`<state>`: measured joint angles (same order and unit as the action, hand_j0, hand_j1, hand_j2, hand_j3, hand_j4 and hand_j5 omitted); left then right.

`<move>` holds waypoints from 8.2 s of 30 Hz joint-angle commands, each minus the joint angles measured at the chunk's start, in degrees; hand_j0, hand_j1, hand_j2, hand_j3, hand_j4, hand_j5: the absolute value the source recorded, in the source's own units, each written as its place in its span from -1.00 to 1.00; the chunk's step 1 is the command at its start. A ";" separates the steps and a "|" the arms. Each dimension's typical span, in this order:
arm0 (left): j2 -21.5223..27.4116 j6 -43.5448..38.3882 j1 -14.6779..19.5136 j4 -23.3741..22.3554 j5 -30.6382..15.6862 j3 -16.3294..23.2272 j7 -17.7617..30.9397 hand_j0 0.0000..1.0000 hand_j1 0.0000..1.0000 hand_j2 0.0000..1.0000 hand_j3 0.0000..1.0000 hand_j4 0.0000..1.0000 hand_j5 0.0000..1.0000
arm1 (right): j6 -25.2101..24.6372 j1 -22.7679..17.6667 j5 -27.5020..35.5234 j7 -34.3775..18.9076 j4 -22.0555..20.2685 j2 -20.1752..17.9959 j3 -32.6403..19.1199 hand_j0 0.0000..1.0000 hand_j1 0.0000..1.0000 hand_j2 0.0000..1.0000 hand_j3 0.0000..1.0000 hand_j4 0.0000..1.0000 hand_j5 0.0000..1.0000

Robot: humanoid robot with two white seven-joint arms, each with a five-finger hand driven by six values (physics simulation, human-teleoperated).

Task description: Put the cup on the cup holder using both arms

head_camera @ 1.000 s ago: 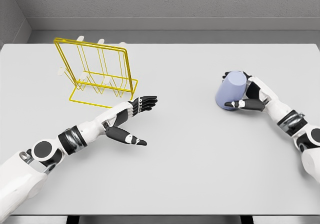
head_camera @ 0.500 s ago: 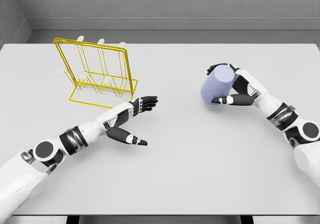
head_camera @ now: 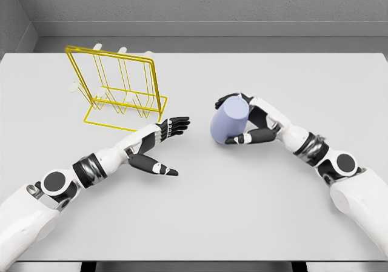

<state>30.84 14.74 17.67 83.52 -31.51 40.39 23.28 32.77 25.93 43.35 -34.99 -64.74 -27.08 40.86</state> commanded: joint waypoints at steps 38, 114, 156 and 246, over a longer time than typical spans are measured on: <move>1.06 0.11 -2.37 0.59 -0.31 -3.21 0.28 1.00 1.00 1.00 1.00 1.00 1.00 | -0.16 -0.09 -8.72 -0.01 3.12 3.53 3.00 1.00 1.00 1.00 1.00 1.00 1.00; -14.23 -0.15 0.00 -6.35 4.70 -3.39 0.37 1.00 1.00 1.00 1.00 1.00 1.00 | 2.23 18.19 -45.28 8.97 3.56 -23.81 4.14 1.00 1.00 1.00 1.00 1.00 1.00; -7.99 -0.06 -0.97 3.40 -0.84 -4.09 0.89 0.01 0.01 0.01 0.01 0.01 0.01 | 2.23 18.90 -45.02 9.15 4.53 -24.07 4.05 1.00 1.00 1.00 1.00 1.00 1.00; 13.54 0.11 4.83 10.61 -22.20 -13.93 0.19 0.00 0.00 0.00 0.00 0.00 0.00 | 2.23 18.90 -45.11 9.06 4.88 -23.81 4.14 1.00 1.00 1.00 1.00 1.00 1.00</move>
<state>44.35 14.92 22.59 94.35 -53.39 26.53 23.49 35.12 44.82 -2.15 -25.95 -59.82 -50.84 45.06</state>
